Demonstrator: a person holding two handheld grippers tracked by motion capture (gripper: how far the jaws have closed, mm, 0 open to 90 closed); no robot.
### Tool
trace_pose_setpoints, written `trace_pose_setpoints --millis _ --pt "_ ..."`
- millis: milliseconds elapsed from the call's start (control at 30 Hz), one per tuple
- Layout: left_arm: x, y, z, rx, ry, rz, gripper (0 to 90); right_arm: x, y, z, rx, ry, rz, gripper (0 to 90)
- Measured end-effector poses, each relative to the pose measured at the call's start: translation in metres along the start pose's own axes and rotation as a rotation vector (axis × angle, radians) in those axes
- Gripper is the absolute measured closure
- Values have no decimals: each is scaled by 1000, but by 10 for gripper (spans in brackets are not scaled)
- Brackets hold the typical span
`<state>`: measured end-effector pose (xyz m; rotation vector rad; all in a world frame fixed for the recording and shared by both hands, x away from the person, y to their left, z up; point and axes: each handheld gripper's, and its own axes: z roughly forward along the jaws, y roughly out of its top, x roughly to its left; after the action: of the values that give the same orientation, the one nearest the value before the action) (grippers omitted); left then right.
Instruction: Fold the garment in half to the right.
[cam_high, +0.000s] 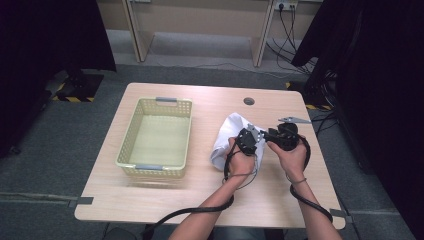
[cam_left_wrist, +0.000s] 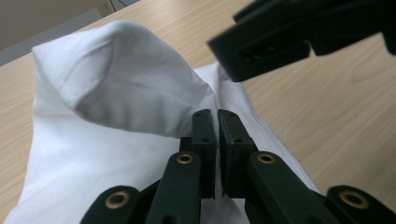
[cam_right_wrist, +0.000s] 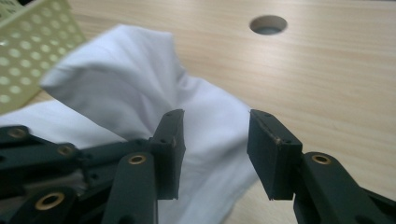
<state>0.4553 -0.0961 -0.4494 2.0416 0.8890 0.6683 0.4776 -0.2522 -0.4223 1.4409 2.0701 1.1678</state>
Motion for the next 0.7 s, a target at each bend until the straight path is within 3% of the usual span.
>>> trace_pose_setpoints --millis 367,567,700 --pt "3 -2 -4 -12 -1 2 857 16 16 10 -15 90 -75 529" --pt "3 -3 -5 -6 -1 9 857 18 19 17 6 93 -106 579" --pt "2 -3 -5 -8 -2 12 856 20 21 18 8 70 -131 596"
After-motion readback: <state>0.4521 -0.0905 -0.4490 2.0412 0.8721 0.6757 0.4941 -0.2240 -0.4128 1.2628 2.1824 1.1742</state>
